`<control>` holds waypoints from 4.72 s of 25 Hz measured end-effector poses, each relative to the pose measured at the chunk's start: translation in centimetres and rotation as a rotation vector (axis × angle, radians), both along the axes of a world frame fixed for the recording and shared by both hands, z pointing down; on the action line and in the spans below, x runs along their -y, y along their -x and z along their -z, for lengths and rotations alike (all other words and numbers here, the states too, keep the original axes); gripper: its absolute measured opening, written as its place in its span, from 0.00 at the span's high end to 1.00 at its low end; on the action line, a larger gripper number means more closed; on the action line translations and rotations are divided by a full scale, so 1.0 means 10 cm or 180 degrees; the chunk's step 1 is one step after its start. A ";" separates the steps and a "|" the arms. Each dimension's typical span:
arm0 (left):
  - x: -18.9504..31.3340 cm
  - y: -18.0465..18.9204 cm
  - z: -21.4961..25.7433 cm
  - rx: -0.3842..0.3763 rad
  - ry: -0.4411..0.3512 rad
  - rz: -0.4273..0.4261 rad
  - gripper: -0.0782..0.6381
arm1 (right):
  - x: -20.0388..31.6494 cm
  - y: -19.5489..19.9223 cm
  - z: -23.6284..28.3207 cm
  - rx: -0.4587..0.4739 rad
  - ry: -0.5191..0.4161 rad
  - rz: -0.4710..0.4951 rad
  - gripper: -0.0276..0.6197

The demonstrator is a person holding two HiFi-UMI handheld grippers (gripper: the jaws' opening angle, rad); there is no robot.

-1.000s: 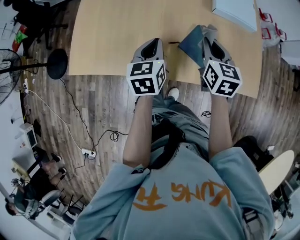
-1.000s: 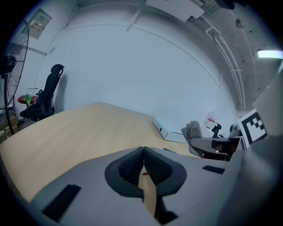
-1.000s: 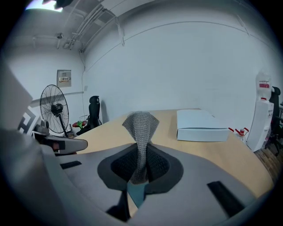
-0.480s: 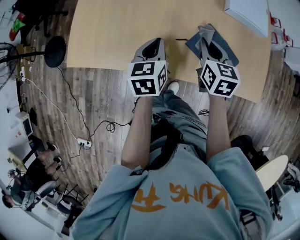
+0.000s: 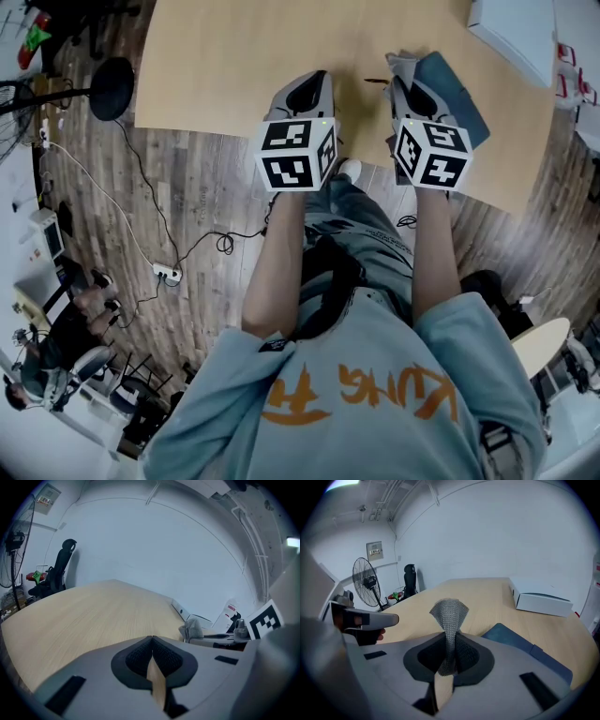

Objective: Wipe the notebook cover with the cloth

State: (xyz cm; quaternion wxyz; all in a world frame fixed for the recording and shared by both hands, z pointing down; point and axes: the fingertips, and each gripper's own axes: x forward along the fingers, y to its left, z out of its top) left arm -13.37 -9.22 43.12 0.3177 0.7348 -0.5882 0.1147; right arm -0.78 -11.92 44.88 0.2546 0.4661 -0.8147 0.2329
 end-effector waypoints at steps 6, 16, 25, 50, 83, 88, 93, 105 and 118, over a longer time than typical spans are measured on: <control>0.08 0.04 0.00 0.0021 0.0031 -0.0026 0.87 | 0.04 0.08 -0.08 -0.0098 0.0087 0.0074 0.91; 0.17 0.02 -0.12 0.0040 0.0124 -0.0094 0.87 | 0.07 0.01 -0.33 -0.0373 0.0320 0.0047 0.91; 0.17 -0.03 -0.15 0.0018 0.0140 -0.0146 0.87 | 0.06 0.00 -0.36 -0.0384 0.0355 0.0050 0.91; 0.04 -0.23 -0.09 -0.0021 0.0133 -0.0203 0.87 | -0.11 -0.18 -0.33 -0.0321 0.0362 0.0030 0.91; -0.10 -0.67 -0.14 0.0010 0.0166 -0.0419 0.87 | -0.31 -0.51 -0.34 -0.0287 0.0325 0.0015 0.91; -0.12 -0.72 -0.14 0.0017 0.0169 -0.0456 0.87 | -0.34 -0.54 -0.34 -0.0272 0.0323 0.0006 0.91; -0.16 -0.79 -0.16 0.0030 0.0180 -0.0496 0.87 | -0.38 -0.58 -0.35 -0.0268 0.0314 -0.0003 0.91; -0.25 -1.00 -0.13 0.0052 0.0179 -0.0587 0.87 | -0.49 -0.75 -0.31 -0.0257 0.0305 -0.0032 0.91; -0.39 -1.21 -0.17 0.0061 0.0192 -0.0685 0.87 | -0.63 -0.96 -0.32 -0.0254 0.0292 -0.0113 0.91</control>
